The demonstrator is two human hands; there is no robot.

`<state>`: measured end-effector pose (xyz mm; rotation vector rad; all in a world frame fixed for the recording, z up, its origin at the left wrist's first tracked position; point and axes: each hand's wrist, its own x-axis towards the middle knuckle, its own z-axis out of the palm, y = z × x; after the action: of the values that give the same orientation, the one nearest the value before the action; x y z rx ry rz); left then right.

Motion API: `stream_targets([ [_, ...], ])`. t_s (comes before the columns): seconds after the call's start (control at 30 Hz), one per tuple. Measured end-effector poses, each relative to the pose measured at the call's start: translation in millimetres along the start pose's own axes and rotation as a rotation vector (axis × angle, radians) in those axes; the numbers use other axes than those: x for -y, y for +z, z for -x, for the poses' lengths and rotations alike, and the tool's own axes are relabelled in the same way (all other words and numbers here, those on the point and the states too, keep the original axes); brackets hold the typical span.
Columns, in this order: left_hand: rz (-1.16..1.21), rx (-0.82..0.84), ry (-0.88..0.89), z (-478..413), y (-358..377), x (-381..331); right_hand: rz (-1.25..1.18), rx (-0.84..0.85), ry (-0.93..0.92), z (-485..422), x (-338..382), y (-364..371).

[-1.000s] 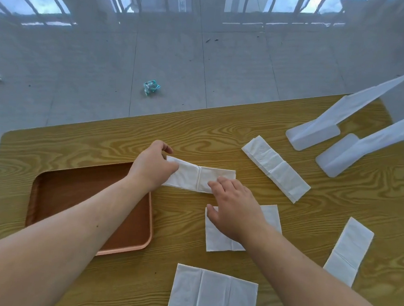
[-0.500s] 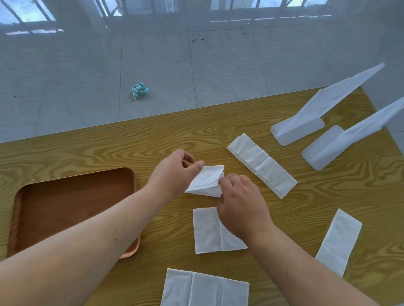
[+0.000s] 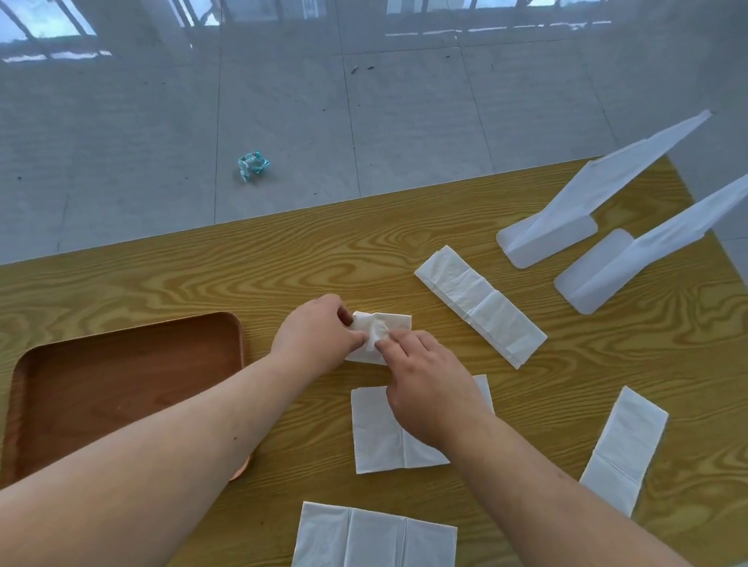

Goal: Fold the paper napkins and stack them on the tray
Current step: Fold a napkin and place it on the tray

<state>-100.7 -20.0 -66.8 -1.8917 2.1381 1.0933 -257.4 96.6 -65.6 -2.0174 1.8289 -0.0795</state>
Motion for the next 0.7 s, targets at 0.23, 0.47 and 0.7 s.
stream_targets([
  [0.23,0.524,0.05,-0.1,5,4,-5,-0.278,-0.044,0.139,-3,-2,-6],
  [0.47,0.927,0.241,-0.097,18,-11,-10,-0.896,-0.176,0.6,-15,-3,-23],
  [0.7,0.858,0.147,-0.101,26,-25,5,-1.257,-0.079,0.693,-25,2,-28],
])
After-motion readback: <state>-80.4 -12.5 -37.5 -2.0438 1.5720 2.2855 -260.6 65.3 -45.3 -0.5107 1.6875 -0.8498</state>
